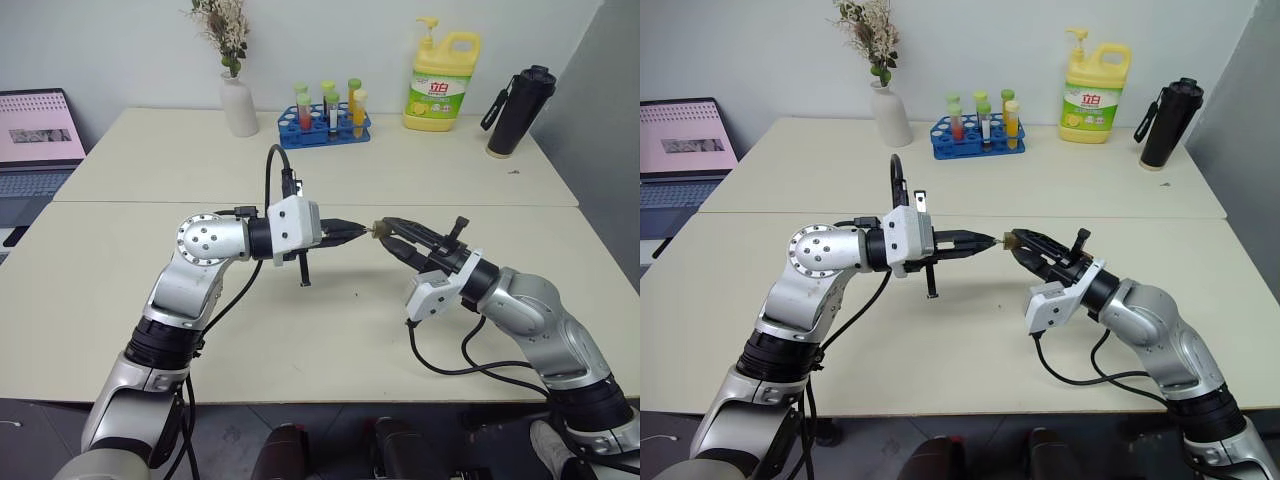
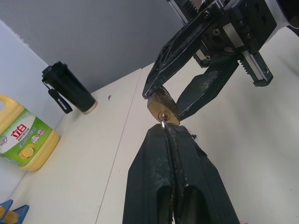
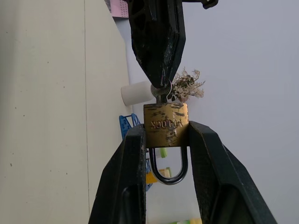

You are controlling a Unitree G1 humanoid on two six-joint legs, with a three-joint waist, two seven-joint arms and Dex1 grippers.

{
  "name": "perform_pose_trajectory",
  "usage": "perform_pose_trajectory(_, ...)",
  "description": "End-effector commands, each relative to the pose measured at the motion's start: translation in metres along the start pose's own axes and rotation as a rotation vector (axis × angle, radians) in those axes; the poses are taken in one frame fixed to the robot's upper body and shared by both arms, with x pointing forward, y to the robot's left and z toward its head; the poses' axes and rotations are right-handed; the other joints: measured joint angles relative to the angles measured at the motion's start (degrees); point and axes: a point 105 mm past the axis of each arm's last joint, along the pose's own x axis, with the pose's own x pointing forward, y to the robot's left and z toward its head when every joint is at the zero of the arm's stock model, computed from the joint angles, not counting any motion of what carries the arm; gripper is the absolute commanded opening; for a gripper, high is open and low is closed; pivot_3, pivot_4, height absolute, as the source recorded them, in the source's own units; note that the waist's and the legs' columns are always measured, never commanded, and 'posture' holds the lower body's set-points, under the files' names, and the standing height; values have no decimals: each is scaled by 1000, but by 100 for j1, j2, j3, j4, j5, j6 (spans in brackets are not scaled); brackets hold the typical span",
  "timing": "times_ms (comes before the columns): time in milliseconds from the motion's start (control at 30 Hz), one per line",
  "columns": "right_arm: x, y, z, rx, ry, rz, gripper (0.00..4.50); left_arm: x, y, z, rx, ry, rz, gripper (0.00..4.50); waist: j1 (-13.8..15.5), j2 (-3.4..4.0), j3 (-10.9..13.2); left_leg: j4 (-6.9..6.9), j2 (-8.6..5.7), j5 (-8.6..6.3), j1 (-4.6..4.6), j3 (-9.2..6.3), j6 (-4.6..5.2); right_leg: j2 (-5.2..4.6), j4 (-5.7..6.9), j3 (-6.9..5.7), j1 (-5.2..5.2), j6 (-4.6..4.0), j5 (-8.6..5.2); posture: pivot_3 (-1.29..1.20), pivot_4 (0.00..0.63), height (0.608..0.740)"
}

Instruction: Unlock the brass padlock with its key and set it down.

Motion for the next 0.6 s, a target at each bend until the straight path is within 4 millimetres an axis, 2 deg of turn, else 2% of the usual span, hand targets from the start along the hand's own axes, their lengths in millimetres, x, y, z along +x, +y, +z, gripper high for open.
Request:
perform_pose_trajectory(33, 1, -17, 7, -15, -35, -69, 890, 6, -1, 11, 60, -43, -26, 0, 0, 0, 0, 0, 0, 0, 0, 0, 0, 0, 0, 0, 0, 0, 0, 0, 150, 740)
perform_pose_trajectory(367, 0, -17, 7, -8, -33, -70, 890, 6, -2, 11, 99, -47, -25, 0, 0, 0, 0, 0, 0, 0, 0, 0, 0, 0, 0, -2, 0, 0, 0, 0, 150, 740)
perform_pose_trajectory(533, 0, -17, 6, -5, -32, -69, 890, 6, 2, 9, 2, -45, -2, 0, -1, 0, 0, 0, 0, 0, 0, 0, 0, 1, 1, -2, 0, 0, 0, 0, 150, 740)
perform_pose_trajectory(600, 1, -17, 6, -4, -32, -67, 890, 6, 4, 8, -66, -38, 5, 424, -1, 0, 0, 0, 1, 0, 0, -1, 0, 1, 1, -3, 0, 1, 0, 0, 150, 740)
